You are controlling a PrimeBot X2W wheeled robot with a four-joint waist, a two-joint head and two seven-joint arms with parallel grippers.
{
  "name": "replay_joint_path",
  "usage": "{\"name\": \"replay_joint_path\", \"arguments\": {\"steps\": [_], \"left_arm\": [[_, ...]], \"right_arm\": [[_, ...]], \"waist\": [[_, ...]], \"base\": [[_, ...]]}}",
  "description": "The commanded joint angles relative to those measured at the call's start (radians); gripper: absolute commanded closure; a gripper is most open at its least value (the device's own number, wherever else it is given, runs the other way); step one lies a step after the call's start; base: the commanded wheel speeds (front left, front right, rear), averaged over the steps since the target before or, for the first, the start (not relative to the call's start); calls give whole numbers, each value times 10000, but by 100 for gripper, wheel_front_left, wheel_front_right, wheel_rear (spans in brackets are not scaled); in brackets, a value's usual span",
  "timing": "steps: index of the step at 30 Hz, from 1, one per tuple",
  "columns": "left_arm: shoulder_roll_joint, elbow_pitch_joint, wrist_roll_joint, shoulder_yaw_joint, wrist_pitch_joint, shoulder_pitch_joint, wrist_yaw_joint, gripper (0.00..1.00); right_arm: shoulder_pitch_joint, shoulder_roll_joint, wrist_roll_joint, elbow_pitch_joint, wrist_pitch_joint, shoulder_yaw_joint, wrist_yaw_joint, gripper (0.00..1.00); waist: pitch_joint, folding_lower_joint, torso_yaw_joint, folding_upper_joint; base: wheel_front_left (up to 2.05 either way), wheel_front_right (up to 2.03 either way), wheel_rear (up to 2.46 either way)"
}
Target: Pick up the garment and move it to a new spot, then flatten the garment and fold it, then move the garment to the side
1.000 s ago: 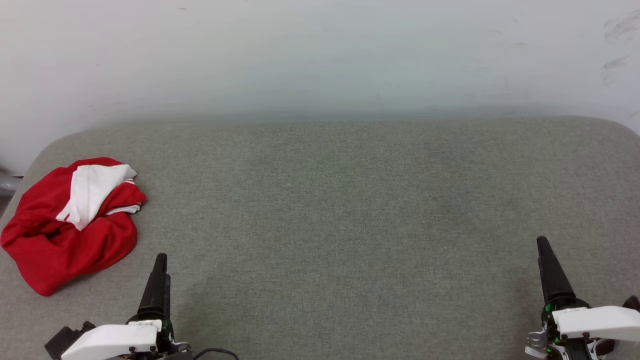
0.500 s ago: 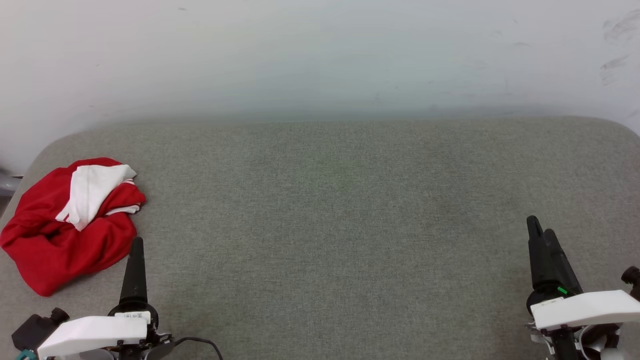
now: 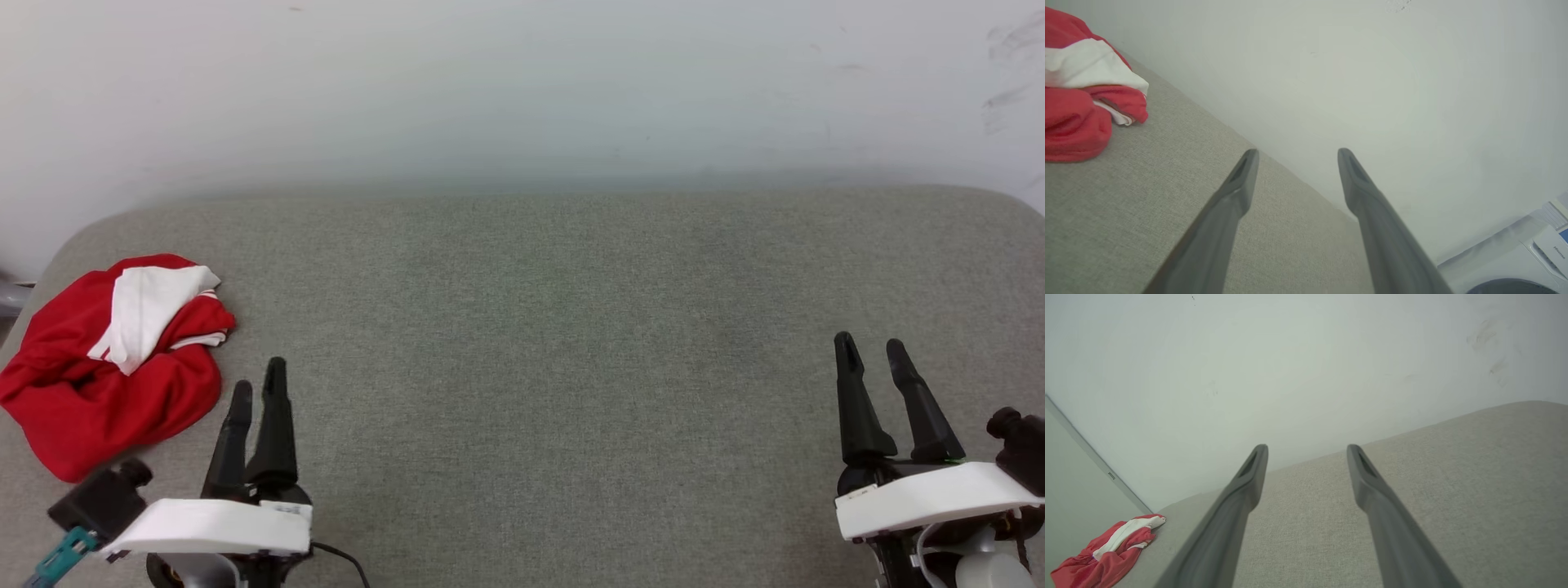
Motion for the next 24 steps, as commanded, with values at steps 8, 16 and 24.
{"name": "replay_joint_path", "arguments": {"steps": [8,16,24], "left_arm": [[22,-584,2125,-794,-288,31,473,0],[22,-739,3698,-1396,-497,53,833,0],[95,-611,5047,-1896,-703,110,1171,0]], "right_arm": [[-119,-9,-1533,-306,-292,89,0,0],[-92,-8,-2577,-145,-505,-43,0,0],[-91,-8,-3572,-143,-697,20,0,0]], "waist": [[36,0,-13,0],[50,0,-20,0],[63,0,-56,0]], "base": [[0,0,0],[0,0,0],[0,0,0]]}}
